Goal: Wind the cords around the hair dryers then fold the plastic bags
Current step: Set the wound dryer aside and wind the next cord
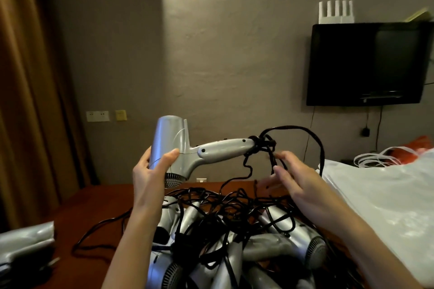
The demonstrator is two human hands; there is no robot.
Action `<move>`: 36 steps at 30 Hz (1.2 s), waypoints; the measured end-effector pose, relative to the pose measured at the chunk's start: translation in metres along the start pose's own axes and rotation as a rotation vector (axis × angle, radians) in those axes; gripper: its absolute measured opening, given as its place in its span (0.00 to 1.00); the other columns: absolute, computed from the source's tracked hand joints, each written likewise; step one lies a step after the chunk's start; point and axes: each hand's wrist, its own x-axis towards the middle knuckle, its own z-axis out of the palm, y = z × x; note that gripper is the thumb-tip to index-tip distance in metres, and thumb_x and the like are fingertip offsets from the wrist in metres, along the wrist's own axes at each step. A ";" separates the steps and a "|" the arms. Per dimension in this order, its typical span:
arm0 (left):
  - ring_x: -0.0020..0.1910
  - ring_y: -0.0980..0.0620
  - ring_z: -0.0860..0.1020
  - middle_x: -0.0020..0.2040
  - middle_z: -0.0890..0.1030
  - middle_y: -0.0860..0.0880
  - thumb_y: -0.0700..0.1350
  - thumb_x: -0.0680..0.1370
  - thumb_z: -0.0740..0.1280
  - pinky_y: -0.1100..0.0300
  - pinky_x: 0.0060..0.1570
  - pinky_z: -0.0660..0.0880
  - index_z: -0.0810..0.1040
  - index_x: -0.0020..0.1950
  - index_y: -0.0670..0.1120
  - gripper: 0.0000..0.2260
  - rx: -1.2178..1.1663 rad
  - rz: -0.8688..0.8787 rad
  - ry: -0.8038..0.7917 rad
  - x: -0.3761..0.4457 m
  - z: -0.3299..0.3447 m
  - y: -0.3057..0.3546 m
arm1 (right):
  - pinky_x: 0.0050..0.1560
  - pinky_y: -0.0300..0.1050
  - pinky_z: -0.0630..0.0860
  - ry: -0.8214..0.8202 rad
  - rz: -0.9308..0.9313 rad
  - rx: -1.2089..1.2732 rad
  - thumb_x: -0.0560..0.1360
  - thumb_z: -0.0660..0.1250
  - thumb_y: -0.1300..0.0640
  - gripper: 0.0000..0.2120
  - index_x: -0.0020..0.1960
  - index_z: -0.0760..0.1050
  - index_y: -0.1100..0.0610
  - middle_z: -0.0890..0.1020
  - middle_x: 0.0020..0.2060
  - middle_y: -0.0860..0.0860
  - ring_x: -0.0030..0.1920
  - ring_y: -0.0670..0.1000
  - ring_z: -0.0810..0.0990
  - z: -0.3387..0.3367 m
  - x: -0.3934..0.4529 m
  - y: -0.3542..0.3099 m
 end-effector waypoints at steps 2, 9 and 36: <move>0.52 0.39 0.81 0.50 0.83 0.43 0.62 0.61 0.72 0.35 0.55 0.77 0.80 0.53 0.52 0.25 -0.003 0.002 0.010 0.001 -0.001 0.000 | 0.53 0.46 0.78 -0.064 -0.021 -0.098 0.82 0.55 0.56 0.15 0.67 0.69 0.49 0.85 0.40 0.48 0.41 0.43 0.84 -0.004 -0.001 -0.001; 0.51 0.42 0.81 0.51 0.83 0.43 0.63 0.59 0.72 0.42 0.53 0.77 0.80 0.59 0.49 0.32 0.027 -0.035 -0.091 0.001 -0.002 0.001 | 0.36 0.33 0.74 -0.254 -0.067 -0.147 0.81 0.59 0.57 0.21 0.63 0.65 0.31 0.78 0.34 0.48 0.31 0.40 0.78 0.001 0.000 0.005; 0.49 0.44 0.82 0.49 0.85 0.47 0.59 0.61 0.72 0.49 0.48 0.77 0.81 0.57 0.52 0.26 0.089 -0.003 -0.221 0.002 -0.008 -0.008 | 0.27 0.31 0.62 -0.080 -0.020 0.153 0.81 0.55 0.65 0.20 0.48 0.80 0.46 0.72 0.27 0.49 0.26 0.43 0.66 -0.022 -0.003 -0.008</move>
